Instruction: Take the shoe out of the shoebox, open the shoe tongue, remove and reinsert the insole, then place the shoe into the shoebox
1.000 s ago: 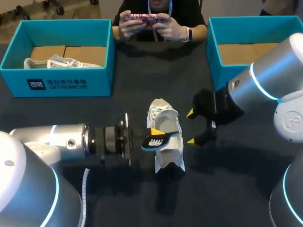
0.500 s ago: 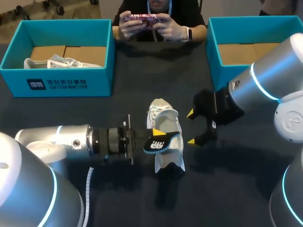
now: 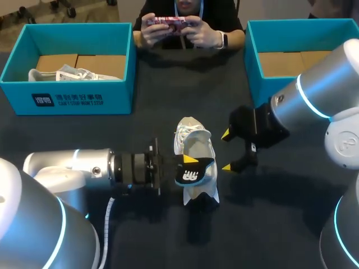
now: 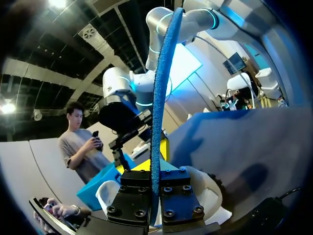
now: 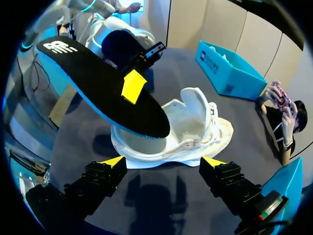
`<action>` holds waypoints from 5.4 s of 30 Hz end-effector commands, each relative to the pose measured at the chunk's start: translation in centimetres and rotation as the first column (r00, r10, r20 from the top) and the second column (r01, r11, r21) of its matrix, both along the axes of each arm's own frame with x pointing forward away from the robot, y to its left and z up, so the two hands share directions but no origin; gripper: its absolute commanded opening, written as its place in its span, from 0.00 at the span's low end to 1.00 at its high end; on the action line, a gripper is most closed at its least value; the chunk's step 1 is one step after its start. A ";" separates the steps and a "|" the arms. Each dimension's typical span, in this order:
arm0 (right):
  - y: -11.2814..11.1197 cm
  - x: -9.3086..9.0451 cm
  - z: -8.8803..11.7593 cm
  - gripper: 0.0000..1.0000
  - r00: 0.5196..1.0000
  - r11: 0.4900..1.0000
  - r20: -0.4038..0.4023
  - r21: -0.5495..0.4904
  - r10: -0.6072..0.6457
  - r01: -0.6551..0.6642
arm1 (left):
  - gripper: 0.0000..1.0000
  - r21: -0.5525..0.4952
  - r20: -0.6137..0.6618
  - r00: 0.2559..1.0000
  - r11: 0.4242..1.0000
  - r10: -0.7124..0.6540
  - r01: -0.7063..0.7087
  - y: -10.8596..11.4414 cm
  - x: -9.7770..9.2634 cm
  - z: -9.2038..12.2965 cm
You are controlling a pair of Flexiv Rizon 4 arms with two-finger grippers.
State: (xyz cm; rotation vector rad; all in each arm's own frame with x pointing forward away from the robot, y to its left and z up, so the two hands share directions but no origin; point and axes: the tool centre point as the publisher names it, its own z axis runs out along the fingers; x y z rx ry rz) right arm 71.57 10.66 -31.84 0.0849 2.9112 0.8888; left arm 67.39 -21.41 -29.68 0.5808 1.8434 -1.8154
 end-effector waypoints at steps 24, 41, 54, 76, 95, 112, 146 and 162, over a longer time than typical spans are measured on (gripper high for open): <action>0.0 -0.1 -0.1 1.00 1.000 1.000 0.002 0.000 -0.001 0.001 | 0.00 0.013 0.036 0.999 1.000 -0.011 0.011 -1.7 3.6 -3.7; 0.0 -0.1 -0.1 1.00 1.000 1.000 0.002 0.000 -0.001 0.001 | 0.00 0.074 0.029 1.000 0.997 0.009 -0.011 -1.6 4.5 -5.8; 0.0 -0.1 -0.1 1.00 1.000 1.000 0.002 0.000 -0.001 0.001 | 0.26 0.105 0.024 1.000 0.995 -0.002 -0.001 -1.4 3.9 -3.5; 0.0 -0.1 -0.1 1.00 1.000 1.000 0.002 0.000 -0.001 0.001 | 0.00 0.232 0.008 1.000 0.973 0.013 -0.015 -0.2 1.3 -2.1; 0.0 -0.1 -0.1 1.00 1.000 1.000 0.002 0.000 -0.001 0.001 | 0.00 0.288 0.031 0.999 0.957 0.007 -0.016 -1.2 3.6 -4.5; 0.0 -0.1 -0.1 1.00 1.000 1.000 0.002 0.000 -0.001 0.001 | 0.47 0.289 0.006 0.999 0.957 0.039 -0.039 -0.7 3.8 -4.5; 0.0 -0.1 -0.1 1.00 1.000 1.000 0.002 0.000 -0.001 0.001 | 0.00 0.299 0.028 0.999 0.954 0.026 -0.033 -1.4 3.3 -4.9; 0.0 -0.1 -0.1 1.00 1.000 1.000 0.002 0.000 -0.001 0.001 | 0.00 0.345 0.072 0.995 0.935 0.062 -0.083 -1.2 5.0 -6.6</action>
